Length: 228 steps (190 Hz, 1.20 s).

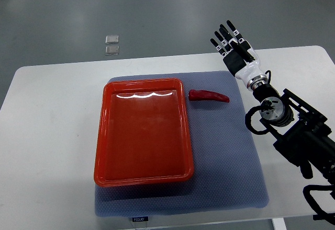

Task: Place red pepper on red tray
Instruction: 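Move the right hand down toward the red pepper beside the tray, then close the right hand's fingers around the red pepper and lift it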

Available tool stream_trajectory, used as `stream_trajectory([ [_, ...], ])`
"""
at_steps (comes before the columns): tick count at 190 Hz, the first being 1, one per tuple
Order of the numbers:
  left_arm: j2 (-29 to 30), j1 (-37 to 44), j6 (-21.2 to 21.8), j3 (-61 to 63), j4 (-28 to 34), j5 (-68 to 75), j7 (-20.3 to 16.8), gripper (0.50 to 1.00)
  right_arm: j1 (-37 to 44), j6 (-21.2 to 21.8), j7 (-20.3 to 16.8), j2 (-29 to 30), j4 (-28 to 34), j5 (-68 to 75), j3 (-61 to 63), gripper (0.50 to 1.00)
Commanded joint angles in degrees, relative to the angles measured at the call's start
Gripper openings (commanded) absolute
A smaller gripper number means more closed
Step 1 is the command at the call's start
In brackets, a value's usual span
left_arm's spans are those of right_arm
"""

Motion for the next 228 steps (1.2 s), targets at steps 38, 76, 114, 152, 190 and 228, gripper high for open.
stream_trajectory([
  [38,0.0,0.0,0.0,0.0,0.1,-0.1,-0.1,1.0,0.1,0.0,0.0,0.0,0.0,0.0,0.0,0.919],
  [76,0.0,0.1,0.0,-0.1,0.2,-0.1,-0.1,1.0,1.2,0.8,-0.6,-2.3,0.4,-2.9,-2.4,0.919],
  [114,0.0,0.0,-0.1,0.0,0.1,0.0,-0.1,1.0,6.4,2.9,-1.8,-7.0,0.6,-19.4,-10.7,0.917],
  [152,0.0,0.0,-0.1,0.0,-0.1,0.0,-0.1,1.0,14.2,4.2,-3.6,-13.2,2.7,-40.1,-25.2,0.917],
  [190,0.0,0.0,-0.2,0.0,0.0,0.0,-0.1,1.0,21.5,2.0,-5.9,-17.3,7.6,-58.8,-39.9,0.909],
  [228,0.0,0.0,-0.2,-0.1,0.0,0.0,-0.1,1.0,21.5,-3.6,-9.1,-16.1,7.6,-62.4,-46.1,0.901],
])
